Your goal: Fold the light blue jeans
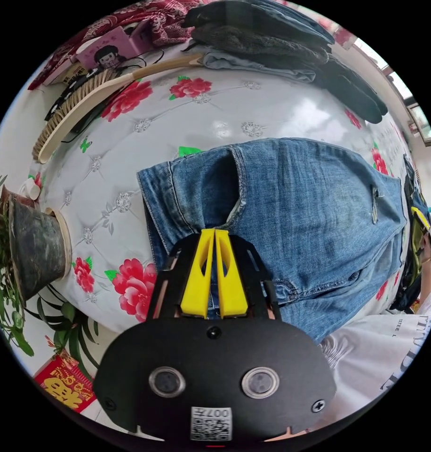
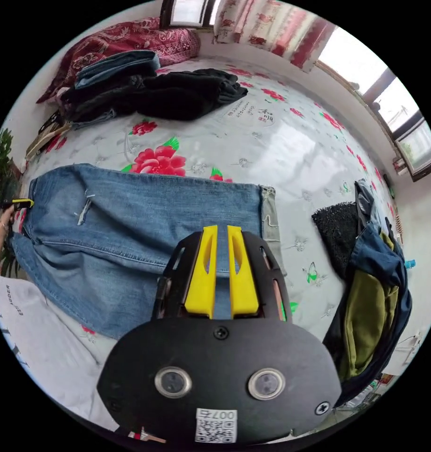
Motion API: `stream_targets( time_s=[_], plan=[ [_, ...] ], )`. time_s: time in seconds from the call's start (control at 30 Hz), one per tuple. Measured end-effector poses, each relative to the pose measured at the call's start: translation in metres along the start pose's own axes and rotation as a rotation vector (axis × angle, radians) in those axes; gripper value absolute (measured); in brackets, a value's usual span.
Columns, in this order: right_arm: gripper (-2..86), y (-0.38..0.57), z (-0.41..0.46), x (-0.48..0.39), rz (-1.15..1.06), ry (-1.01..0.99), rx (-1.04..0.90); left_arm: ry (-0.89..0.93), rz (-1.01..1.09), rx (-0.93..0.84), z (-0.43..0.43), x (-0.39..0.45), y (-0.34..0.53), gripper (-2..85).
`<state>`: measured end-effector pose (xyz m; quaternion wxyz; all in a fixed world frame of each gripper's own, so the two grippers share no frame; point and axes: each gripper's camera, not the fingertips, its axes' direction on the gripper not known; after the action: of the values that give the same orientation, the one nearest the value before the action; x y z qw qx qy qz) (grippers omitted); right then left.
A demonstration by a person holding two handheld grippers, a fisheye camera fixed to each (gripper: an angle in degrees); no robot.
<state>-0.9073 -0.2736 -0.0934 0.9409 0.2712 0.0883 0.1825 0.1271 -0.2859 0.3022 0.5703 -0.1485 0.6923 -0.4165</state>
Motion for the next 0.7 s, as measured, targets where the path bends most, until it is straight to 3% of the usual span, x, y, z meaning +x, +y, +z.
stream_targets(
  time_s=[0.13, 0.17, 0.2, 0.23, 0.3, 0.33, 0.53, 0.7],
  plan=[
    [0.5, -0.033, 0.082, 0.016, 0.108, -0.068, -0.170, 0.034, -0.044, 0.002, -0.001, -0.008, 0.002, -0.9],
    [0.2, -0.036, 0.077, 0.021, 0.104, -0.036, -0.014, 0.030, -0.049, 0.003, -0.001, -0.009, 0.001, -0.9],
    [0.0, -0.040, 0.080, 0.026, 0.145, 0.015, 0.006, 0.024, -0.052, 0.006, -0.002, -0.009, 0.001, -0.9],
    [-0.1, -0.054, 0.100, 0.037, 0.193, 0.117, -0.103, -0.002, -0.063, 0.019, -0.004, -0.009, 0.000, -0.9],
    [-0.2, -0.071, 0.100, 0.047, 0.198, 0.158, -0.045, -0.035, -0.081, 0.049, -0.005, -0.010, -0.005, -0.9],
    [-0.2, -0.083, 0.112, 0.058, 0.223, 0.153, -0.131, -0.084, -0.122, 0.079, -0.006, -0.013, -0.009, -0.9],
    [-0.2, -0.106, 0.089, 0.091, 0.369, 0.083, -0.030, -0.048, -0.180, 0.122, -0.010, -0.029, -0.025, -0.9],
    [0.1, -0.057, 0.033, 0.078, 0.313, -0.110, 0.128, -0.002, -0.245, 0.231, -0.047, -0.043, 0.036, -0.9]
  ],
)
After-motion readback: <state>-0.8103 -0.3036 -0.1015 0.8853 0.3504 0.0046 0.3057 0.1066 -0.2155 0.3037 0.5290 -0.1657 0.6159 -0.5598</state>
